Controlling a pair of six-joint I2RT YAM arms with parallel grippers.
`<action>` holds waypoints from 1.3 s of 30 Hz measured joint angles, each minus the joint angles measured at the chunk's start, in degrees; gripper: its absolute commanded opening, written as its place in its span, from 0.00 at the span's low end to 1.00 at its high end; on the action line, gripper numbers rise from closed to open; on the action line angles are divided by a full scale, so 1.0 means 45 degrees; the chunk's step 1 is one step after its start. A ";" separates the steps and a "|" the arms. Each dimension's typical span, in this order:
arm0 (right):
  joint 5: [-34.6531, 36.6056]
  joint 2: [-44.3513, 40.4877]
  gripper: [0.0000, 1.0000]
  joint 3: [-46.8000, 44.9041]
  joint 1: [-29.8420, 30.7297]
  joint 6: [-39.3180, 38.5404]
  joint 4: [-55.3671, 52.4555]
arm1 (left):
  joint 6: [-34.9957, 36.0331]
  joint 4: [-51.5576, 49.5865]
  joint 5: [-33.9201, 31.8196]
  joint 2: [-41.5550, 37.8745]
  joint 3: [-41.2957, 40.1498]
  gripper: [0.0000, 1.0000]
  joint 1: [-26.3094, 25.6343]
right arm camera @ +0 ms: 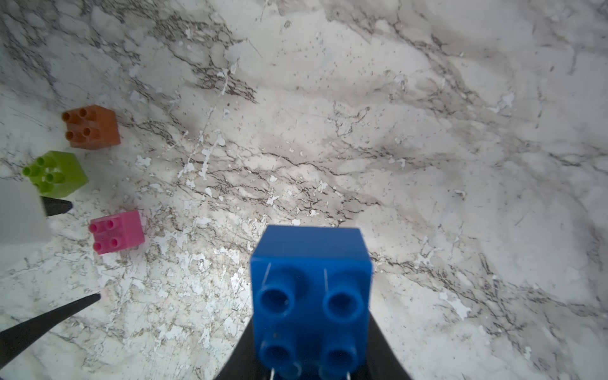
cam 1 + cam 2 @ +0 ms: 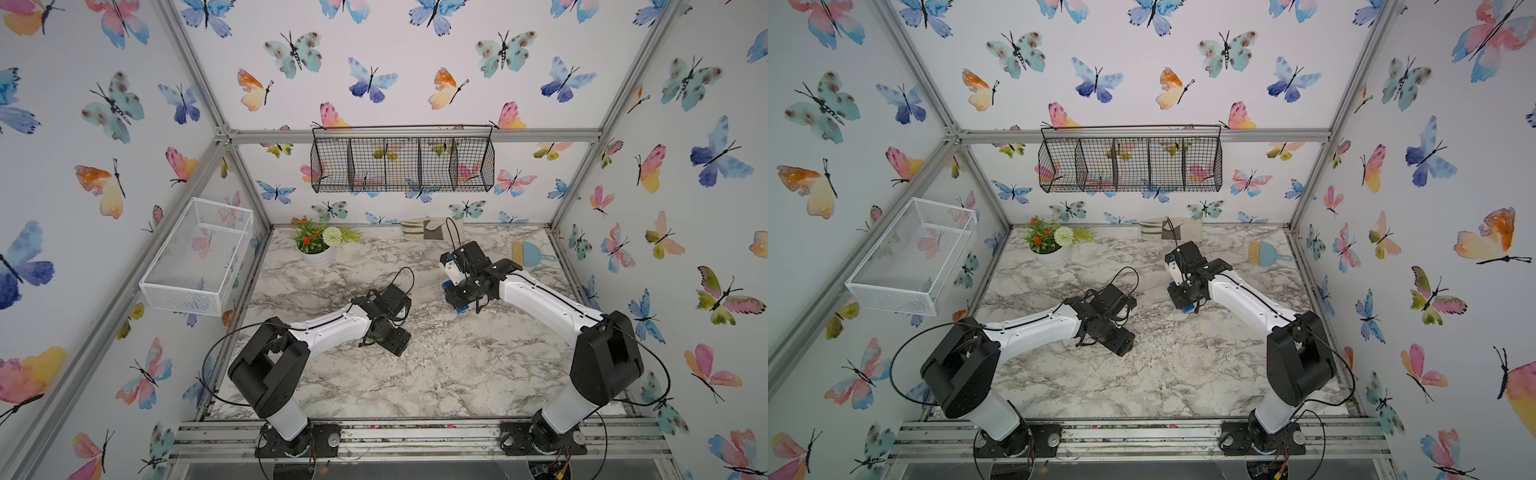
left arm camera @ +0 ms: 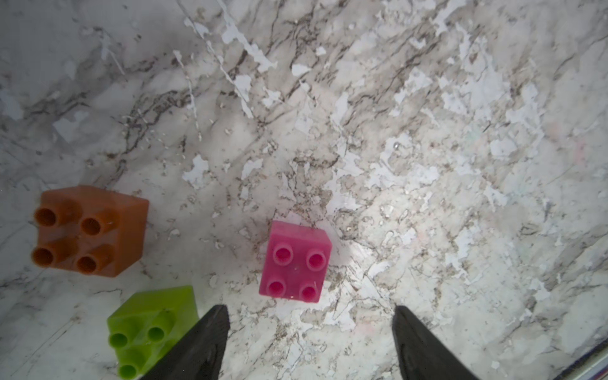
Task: Assemble the letter y with lego
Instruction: Move the lego brick at the center of the board.
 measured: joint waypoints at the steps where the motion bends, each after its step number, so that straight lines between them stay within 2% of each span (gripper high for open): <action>1: -0.0068 -0.0097 0.13 0.0000 -0.0005 0.0039 0.0019 | 0.0019 -0.0005 -0.0097 0.0078 0.0000 0.76 -0.0019; 4: -0.0243 -0.0146 0.13 0.0000 -0.0015 0.0102 0.0029 | -0.0015 0.0005 -0.0296 0.0243 0.0000 0.69 -0.0044; 9: -0.0457 -0.0146 0.13 -0.0005 -0.0015 0.0155 0.0039 | -0.0170 0.0034 -0.0670 0.0641 0.0155 0.65 -0.0189; 18: -0.0593 -0.0151 0.14 -0.0024 -0.0015 0.0243 0.0049 | -0.0733 0.0238 -0.1190 0.1700 0.0748 0.51 -0.0835; 26: -0.0588 -0.0782 0.16 -0.0029 -0.0015 0.0457 0.0044 | -0.1598 0.0539 -0.1472 0.1802 0.0758 0.38 -0.0996; 35: -0.0588 -0.0865 0.16 -0.0029 -0.0015 0.0578 0.0000 | -0.3279 0.1175 -0.1248 0.2545 0.1598 0.37 -0.1025; 39: -0.0578 -0.0865 0.16 -0.0029 -0.0015 0.0578 -0.0058 | -0.3755 0.1277 -0.1054 0.2623 0.1700 0.40 -0.1112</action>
